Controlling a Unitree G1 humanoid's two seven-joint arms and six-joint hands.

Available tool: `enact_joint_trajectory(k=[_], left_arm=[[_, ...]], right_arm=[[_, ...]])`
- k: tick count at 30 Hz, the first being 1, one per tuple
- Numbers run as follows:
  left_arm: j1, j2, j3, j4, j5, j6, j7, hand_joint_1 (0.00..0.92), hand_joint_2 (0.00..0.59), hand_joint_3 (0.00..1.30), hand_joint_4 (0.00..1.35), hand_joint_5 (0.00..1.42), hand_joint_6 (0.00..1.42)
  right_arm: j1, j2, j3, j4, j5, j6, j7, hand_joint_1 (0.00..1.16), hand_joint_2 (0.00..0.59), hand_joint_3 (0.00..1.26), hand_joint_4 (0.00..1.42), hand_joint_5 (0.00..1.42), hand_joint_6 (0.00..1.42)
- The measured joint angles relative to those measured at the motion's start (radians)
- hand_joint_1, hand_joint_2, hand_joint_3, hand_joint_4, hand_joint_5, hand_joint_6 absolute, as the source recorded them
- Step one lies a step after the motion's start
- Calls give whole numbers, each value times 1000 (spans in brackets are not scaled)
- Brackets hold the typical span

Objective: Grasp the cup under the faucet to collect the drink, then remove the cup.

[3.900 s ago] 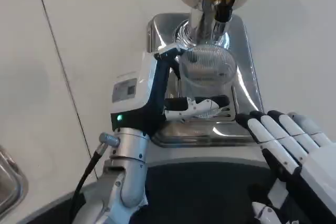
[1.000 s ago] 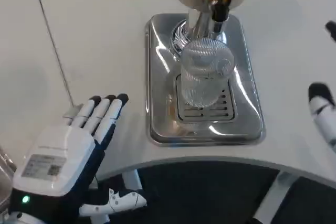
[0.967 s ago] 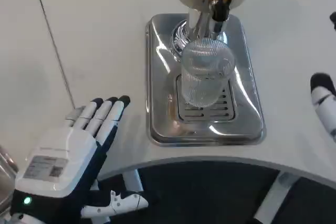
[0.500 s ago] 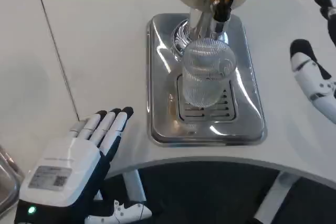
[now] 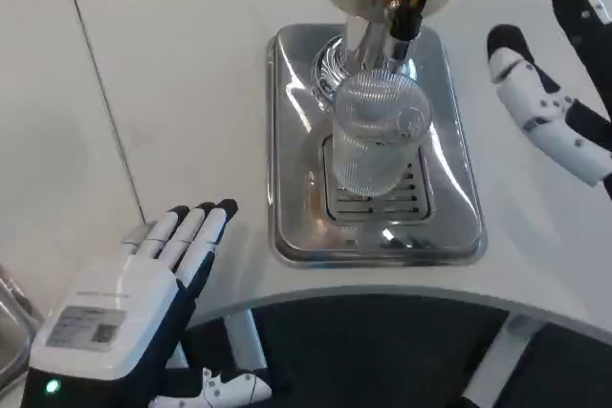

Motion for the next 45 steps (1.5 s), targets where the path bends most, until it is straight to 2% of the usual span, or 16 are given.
enact_joint_trajectory(k=[8,18,23,33,45], left_arm=[[16,2,9,0,-4,-11,0,148,61,0,0,40,96],[18,4,22,0,-12,-30,0,141,63,0,0,42,96],[16,4,37,3,-12,-31,0,137,64,0,0,42,96],[8,4,38,6,-13,-38,0,128,66,0,0,42,96],[8,3,46,6,-15,-39,0,126,66,0,0,42,96]], right_arm=[[-25,14,26,57,31,0,-34,348,586,0,0,0,0],[-140,32,75,145,49,-4,-85,359,586,0,0,0,0],[-136,35,89,160,70,-5,-87,363,586,0,0,0,0],[-137,47,164,166,103,-5,-87,370,586,0,0,0,0],[-138,49,174,161,117,10,-91,375,586,0,0,0,0]])
